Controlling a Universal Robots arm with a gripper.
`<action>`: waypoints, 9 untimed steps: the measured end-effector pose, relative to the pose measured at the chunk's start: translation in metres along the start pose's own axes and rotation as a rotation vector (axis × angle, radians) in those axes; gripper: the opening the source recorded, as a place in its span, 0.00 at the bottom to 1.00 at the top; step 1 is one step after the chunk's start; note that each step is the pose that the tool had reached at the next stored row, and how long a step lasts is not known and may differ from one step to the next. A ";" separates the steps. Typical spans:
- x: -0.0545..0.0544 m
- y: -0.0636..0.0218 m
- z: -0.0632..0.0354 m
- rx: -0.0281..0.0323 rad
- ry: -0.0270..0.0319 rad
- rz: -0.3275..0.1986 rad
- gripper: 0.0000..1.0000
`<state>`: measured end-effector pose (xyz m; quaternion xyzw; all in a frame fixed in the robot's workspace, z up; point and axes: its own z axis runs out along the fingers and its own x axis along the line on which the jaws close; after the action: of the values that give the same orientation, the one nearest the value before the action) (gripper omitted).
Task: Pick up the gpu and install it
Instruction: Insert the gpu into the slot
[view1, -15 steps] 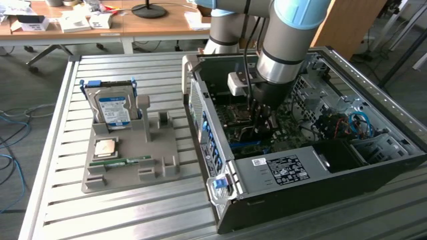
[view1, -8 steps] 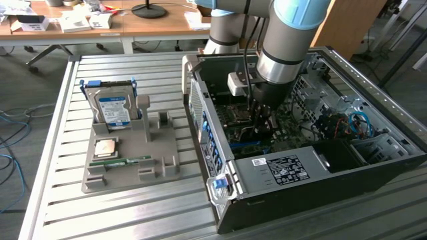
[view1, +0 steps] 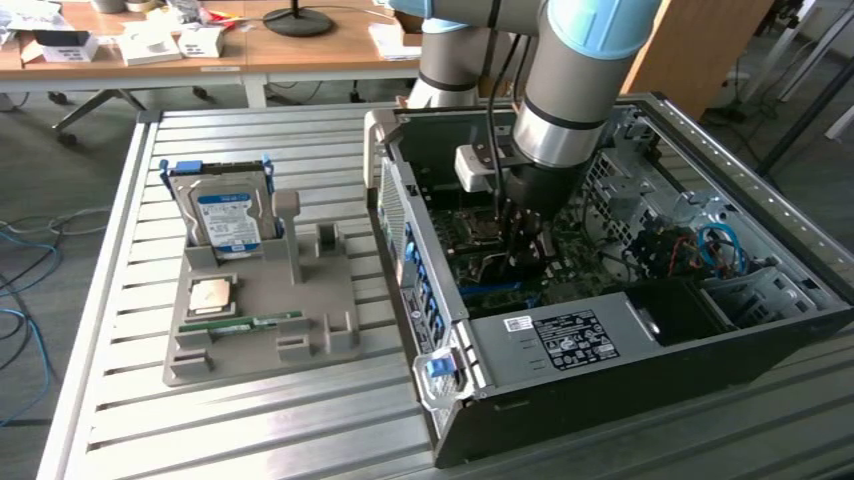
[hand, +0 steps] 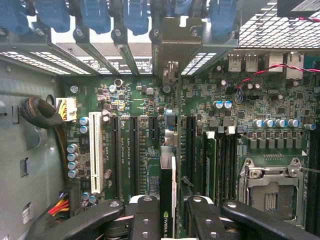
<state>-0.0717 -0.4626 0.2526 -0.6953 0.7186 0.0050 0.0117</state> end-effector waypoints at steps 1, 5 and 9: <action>0.000 0.0000 0.0000 0.0001 0.0000 0.000 0.26; 0.000 0.0002 0.0000 0.0002 0.0000 0.000 0.26; 0.000 0.0008 0.0000 0.0002 0.0000 0.000 0.26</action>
<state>-0.0725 -0.4625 0.2526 -0.6953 0.7186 0.0050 0.0118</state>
